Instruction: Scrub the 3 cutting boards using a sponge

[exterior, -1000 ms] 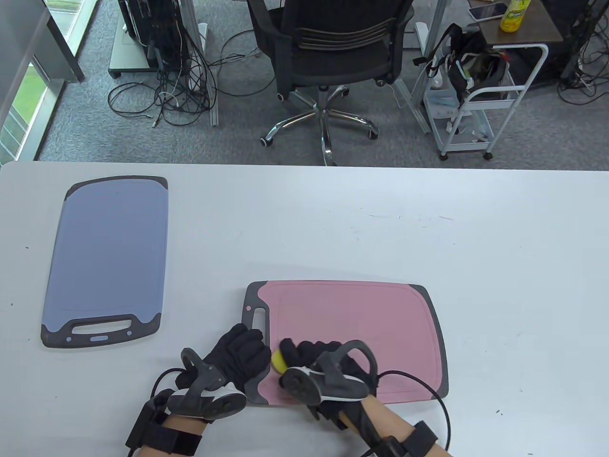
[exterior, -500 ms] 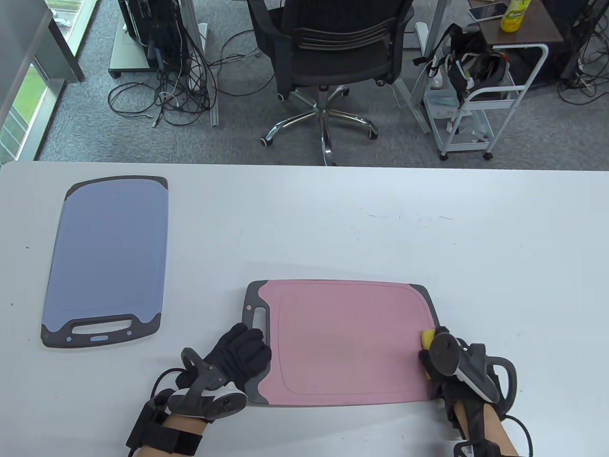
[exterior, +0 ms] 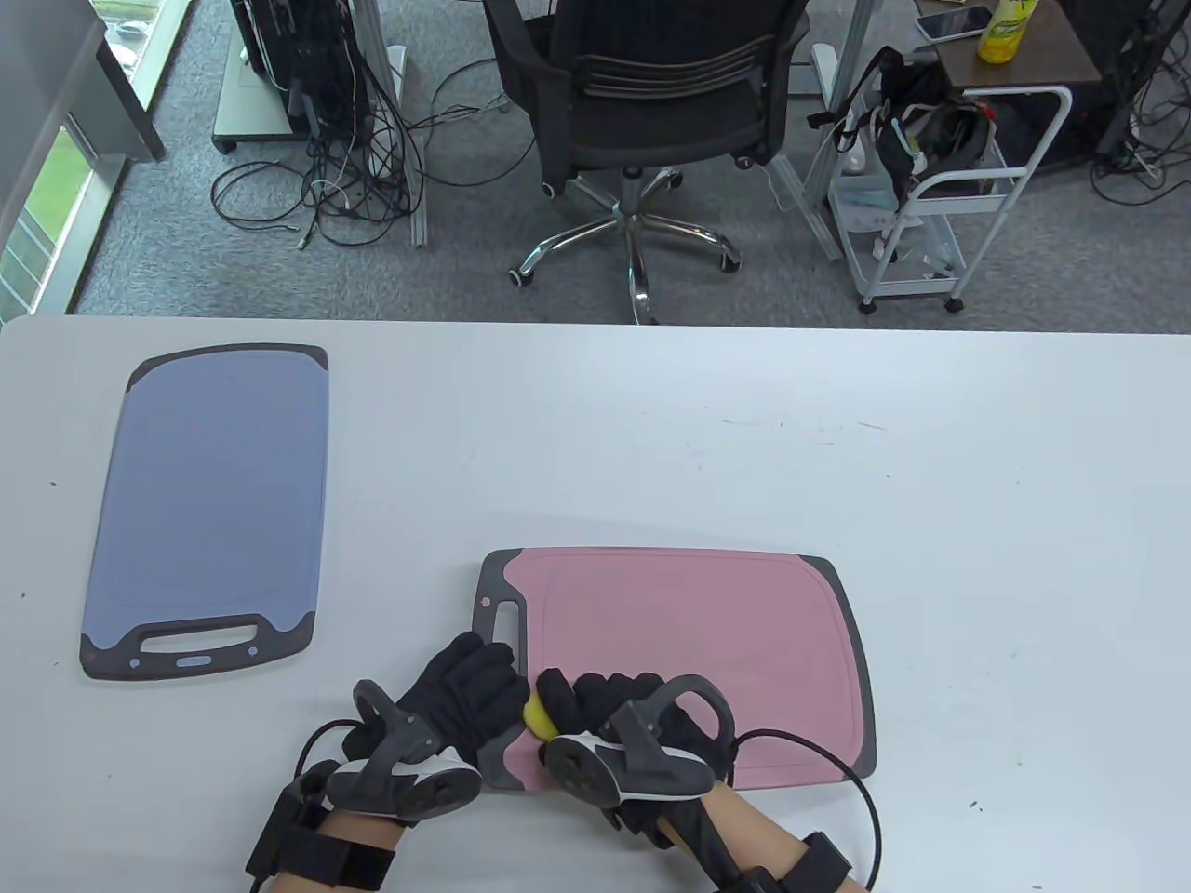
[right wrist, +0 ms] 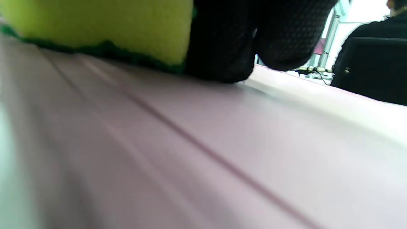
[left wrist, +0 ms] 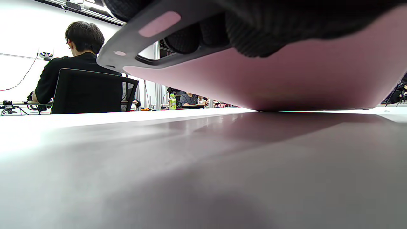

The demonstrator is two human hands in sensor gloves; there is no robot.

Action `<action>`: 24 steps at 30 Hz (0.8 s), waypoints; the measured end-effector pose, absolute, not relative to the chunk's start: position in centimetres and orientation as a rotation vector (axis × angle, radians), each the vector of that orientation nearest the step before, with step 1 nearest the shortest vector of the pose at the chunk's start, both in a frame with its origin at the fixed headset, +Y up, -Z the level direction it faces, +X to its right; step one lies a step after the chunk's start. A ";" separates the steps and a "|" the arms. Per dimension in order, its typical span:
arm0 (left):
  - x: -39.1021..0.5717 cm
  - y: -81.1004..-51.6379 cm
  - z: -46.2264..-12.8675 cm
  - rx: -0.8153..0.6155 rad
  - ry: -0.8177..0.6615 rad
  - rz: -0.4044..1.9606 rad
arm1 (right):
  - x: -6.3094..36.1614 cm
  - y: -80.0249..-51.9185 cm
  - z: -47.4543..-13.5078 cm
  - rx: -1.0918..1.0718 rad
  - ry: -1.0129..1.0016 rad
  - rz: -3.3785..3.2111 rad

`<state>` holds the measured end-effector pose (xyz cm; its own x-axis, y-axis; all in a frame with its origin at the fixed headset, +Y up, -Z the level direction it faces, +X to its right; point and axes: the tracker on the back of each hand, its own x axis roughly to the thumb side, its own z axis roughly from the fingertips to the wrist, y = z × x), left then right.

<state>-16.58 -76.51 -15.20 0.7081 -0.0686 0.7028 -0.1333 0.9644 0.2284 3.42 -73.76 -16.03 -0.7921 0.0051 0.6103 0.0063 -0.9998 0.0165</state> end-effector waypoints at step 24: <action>-16.6 -76.5 -15.1 0.282 -0.784 0.039 | 0.6 -73.3 -15.1 -1.086 0.026 -2.886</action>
<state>-16.61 -76.50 -15.12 0.7094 -0.0699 0.7014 -0.1390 0.9616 0.2364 0.62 -73.32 -15.08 -0.7504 -0.0596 0.6583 0.0477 -0.9982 -0.0359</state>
